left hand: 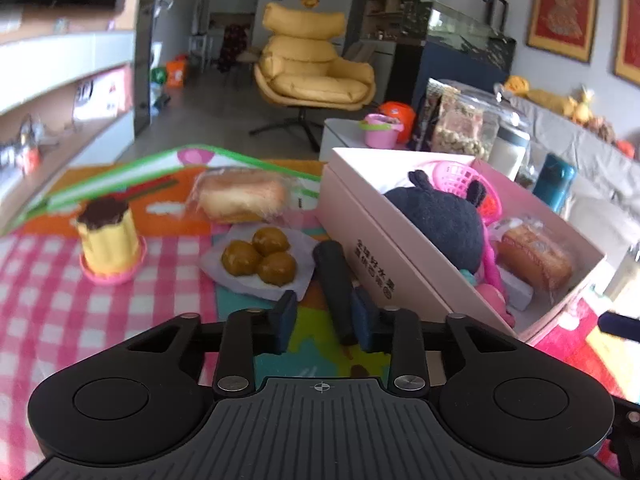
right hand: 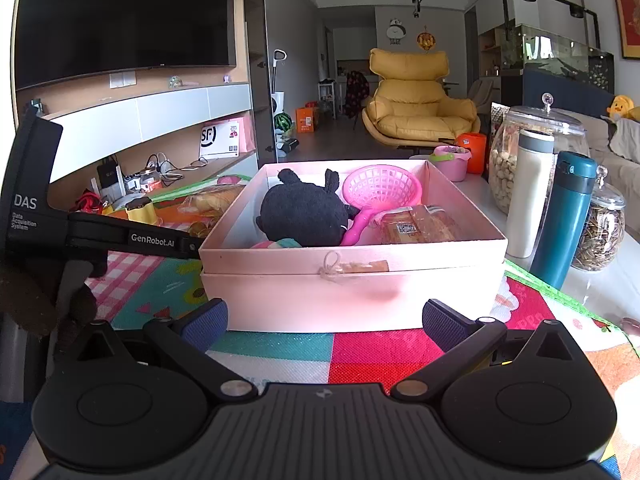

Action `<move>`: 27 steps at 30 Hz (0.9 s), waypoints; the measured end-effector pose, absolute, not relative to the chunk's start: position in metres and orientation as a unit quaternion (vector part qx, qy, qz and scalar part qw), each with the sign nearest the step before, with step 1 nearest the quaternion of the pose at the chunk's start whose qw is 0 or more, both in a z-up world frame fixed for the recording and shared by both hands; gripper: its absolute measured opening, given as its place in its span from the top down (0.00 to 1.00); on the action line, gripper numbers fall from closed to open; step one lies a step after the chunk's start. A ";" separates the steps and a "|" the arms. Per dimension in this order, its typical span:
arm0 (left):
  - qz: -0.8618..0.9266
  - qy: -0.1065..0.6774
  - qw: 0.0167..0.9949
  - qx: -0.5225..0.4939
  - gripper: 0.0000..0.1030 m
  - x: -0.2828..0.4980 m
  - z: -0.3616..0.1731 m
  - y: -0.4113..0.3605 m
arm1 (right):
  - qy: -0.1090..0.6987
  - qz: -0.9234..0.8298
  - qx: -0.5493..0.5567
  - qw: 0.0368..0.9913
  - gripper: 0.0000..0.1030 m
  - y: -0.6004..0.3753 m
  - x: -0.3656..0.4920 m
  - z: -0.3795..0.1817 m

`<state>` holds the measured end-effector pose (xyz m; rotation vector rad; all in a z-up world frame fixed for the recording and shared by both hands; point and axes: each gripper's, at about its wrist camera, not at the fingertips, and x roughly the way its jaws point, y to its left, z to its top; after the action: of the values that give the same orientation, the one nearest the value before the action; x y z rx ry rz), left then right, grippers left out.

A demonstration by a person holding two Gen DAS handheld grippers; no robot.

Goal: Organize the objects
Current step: 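Grasp the black stick beside the pink box with the left tool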

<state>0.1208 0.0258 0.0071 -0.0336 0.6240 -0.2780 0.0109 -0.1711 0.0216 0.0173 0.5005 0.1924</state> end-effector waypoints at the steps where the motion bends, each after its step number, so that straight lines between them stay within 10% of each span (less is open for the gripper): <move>1: -0.142 0.306 0.941 -0.006 0.68 0.122 0.007 0.022 | 0.248 0.096 0.006 0.964 0.00 -0.170 0.011 0.021; 27: -0.125 0.350 0.928 -0.021 0.81 0.108 0.006 0.014 | 0.257 0.095 0.028 0.961 0.00 -0.175 0.012 0.023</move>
<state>0.1083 0.0139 0.0055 -0.0421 0.7172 -0.2562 0.0125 -0.1749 0.0225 0.0570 0.5215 0.1922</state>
